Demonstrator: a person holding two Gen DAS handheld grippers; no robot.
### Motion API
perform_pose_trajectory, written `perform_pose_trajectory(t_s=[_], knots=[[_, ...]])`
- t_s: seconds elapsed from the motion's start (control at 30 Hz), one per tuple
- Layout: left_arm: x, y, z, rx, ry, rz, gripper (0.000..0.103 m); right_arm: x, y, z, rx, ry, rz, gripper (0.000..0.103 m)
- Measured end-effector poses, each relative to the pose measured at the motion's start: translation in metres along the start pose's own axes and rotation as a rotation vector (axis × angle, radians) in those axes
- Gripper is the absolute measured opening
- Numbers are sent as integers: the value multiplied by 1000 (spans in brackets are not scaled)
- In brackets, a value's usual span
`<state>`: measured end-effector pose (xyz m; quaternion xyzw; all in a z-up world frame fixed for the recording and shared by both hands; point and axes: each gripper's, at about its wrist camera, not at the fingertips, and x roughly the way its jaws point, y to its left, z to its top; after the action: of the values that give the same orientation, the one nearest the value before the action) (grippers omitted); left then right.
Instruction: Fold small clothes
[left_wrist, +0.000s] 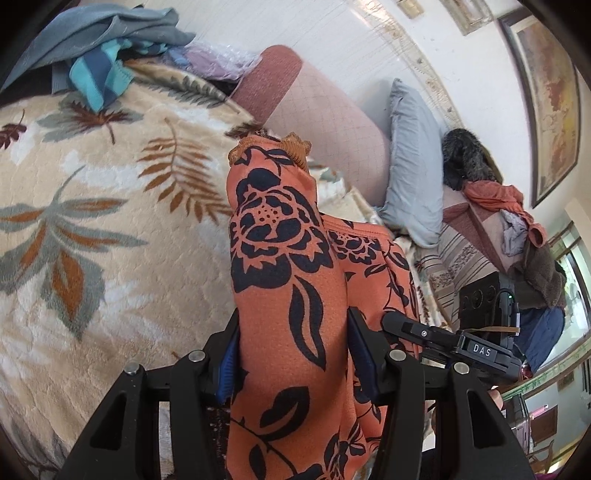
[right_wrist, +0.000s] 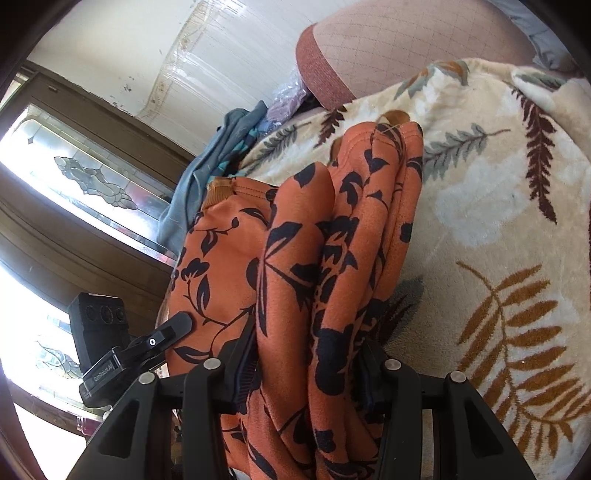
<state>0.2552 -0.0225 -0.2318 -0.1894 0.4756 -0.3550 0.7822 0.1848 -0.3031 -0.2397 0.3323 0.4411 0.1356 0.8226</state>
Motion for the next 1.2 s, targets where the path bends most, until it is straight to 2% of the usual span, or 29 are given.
perform_pose_trajectory(t_s=[0.07, 0.17, 0.2, 0.27, 0.33, 0.4, 0.47, 0.57, 0.63, 0.67, 0.77, 0.83, 0.9, 0.97, 1.0, 1.03, 1.07, 1.1, 1.13, 1.2], knots=[[11, 11, -2, -30, 38, 50, 54, 9, -7, -1, 10, 19, -17, 47], [20, 32, -2, -99, 60, 141, 60, 25, -18, -2, 20, 61, -62, 47], [21, 38, -1, -119, 65, 142, 61, 29, -22, -2, 18, 71, -83, 47], [19, 43, 1, -148, 56, 131, 65, 37, -34, 0, 47, 119, -99, 51], [15, 42, 2, -145, 33, 153, 66, 40, -44, 3, 97, 145, -105, 63], [7, 37, 6, -120, -13, 191, 66, 37, -46, 8, 112, 152, -103, 64], [-4, 30, 9, -79, -73, 221, 68, 24, -44, 15, 104, 105, -113, 64], [-12, 15, 16, -21, -146, 234, 72, -5, -32, 26, 68, -36, -129, 64], [-13, 6, 18, 13, -162, 221, 73, -24, -22, 29, 30, -136, -88, 63], [-11, 0, 19, 35, -160, 210, 74, -29, -16, 30, 11, -159, -52, 63], [2, -18, 15, 121, -120, 221, 76, -26, 1, 29, -49, -154, 55, 62], [15, -26, 10, 177, -70, 247, 76, -10, 7, 26, -67, -103, 57, 52], [28, -26, 6, 211, -24, 293, 77, 10, 2, 24, -63, -42, 6, 49], [41, -17, 3, 231, 24, 394, 80, 30, -14, 20, -19, 13, -60, 46], [49, -9, 2, 228, 57, 443, 85, 39, -26, 19, 12, 43, -94, 39], [56, 2, 1, 199, 100, 451, 88, 44, -35, 18, 32, 57, -112, 31], [61, 16, 1, 133, 127, 425, 94, 46, -40, 19, 37, 58, -106, 31], [61, 27, 3, 73, 125, 385, 96, 46, -43, 21, 42, 61, -95, 31], [60, 29, 4, 69, 120, 372, 96, 47, -45, 21, 45, 67, -96, 31], [61, 23, 2, 128, 113, 397, 97, 50, -43, 18, 11, 61, -117, 31]])
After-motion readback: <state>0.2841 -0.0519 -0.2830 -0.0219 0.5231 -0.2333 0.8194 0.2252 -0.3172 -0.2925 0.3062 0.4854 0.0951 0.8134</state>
